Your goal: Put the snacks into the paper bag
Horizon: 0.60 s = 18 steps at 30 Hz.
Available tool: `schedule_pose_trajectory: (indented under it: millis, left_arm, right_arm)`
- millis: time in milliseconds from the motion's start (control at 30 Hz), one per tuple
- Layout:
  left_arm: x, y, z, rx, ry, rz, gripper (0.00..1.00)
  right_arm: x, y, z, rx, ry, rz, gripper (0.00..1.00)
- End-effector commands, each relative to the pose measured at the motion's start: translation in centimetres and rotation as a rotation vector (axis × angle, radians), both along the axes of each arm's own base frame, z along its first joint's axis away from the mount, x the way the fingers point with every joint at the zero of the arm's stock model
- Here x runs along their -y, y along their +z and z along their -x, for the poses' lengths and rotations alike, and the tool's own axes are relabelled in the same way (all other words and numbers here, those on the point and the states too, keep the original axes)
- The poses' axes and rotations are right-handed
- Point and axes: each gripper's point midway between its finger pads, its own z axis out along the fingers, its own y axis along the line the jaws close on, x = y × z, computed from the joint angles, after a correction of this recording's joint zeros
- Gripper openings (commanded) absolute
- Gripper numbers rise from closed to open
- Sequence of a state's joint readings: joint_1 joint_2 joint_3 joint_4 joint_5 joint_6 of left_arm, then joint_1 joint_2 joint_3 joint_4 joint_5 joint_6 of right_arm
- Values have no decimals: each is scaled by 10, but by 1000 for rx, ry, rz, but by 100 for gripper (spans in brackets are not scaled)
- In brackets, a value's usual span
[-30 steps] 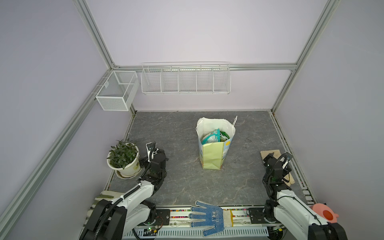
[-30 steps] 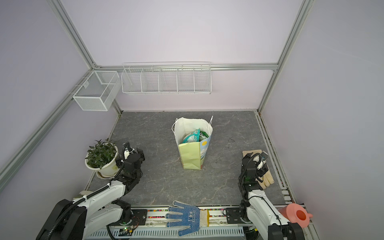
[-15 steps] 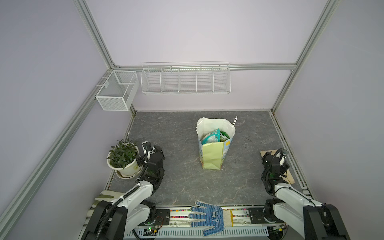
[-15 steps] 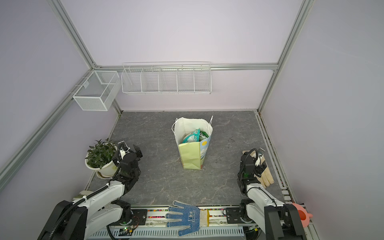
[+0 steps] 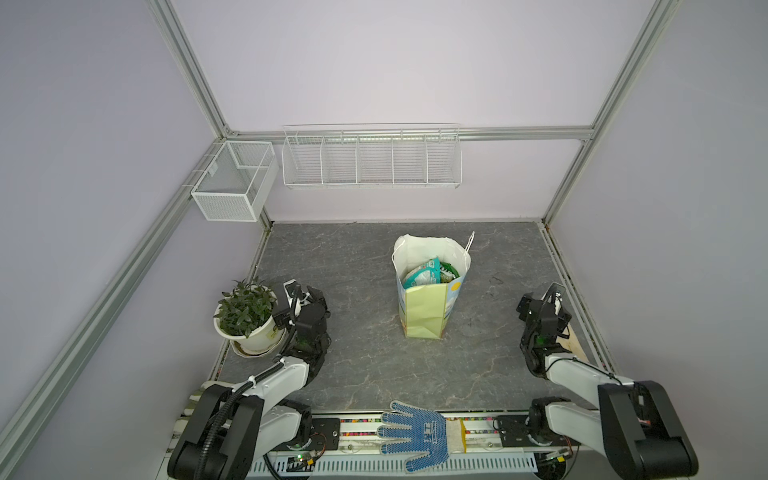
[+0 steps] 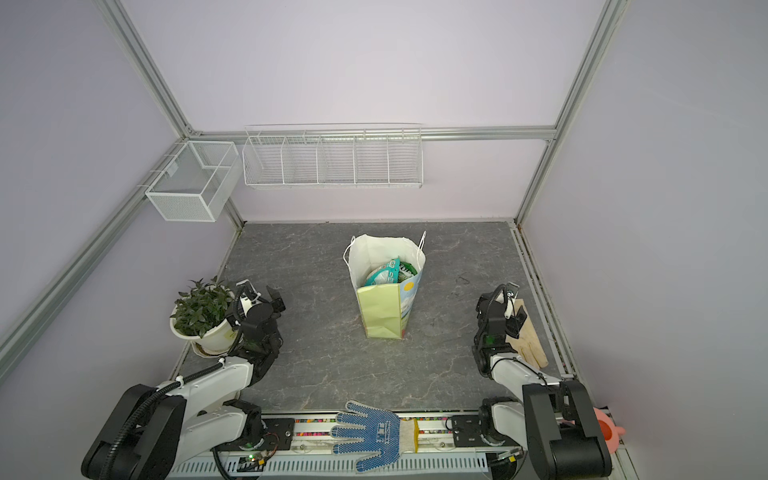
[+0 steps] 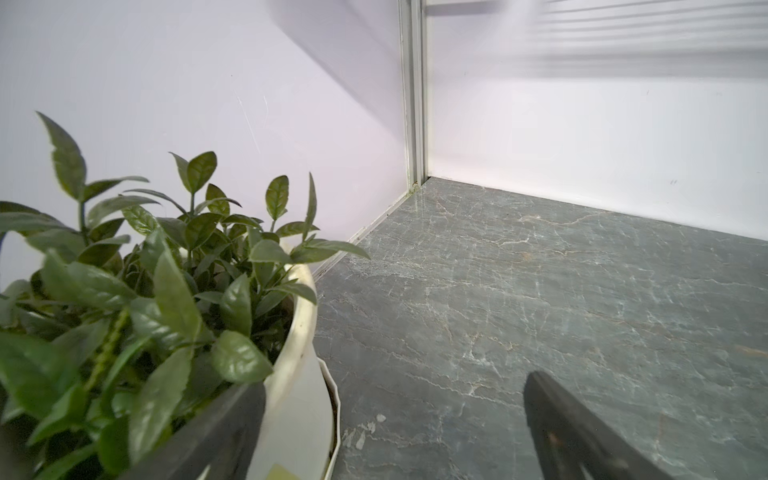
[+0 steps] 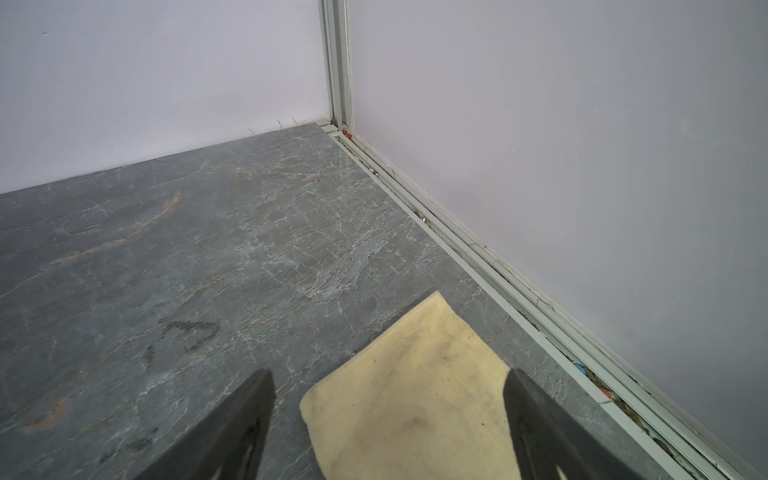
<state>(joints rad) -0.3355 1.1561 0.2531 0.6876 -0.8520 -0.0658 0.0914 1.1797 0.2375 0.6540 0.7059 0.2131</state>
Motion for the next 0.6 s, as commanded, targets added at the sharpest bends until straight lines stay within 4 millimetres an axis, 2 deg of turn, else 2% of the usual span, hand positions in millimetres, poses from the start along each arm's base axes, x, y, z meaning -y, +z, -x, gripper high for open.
schedule_pose_trajectory:
  millis: [0, 233, 333, 400, 567]
  left_arm:
    - [-5, 2, 1, 26, 14, -1, 97]
    - [-13, 4, -1, 69, 38, 14, 97]
    - [-16, 4, -3, 84, 45, 21, 97]
    - [-18, 4, -4, 93, 55, 23, 97]
    - [-21, 6, -4, 130, 64, 29, 97]
  right_arm:
    - [-3, 12, -9, 43, 21, 23, 89]
    - [-4, 14, -20, 48, 32, 56, 89]
    - [5, 7, -10, 134, -8, 59, 89]
    - [0, 15, -6, 217, 11, 111, 89]
    - [-6, 12, -12, 147, 24, 92, 89]
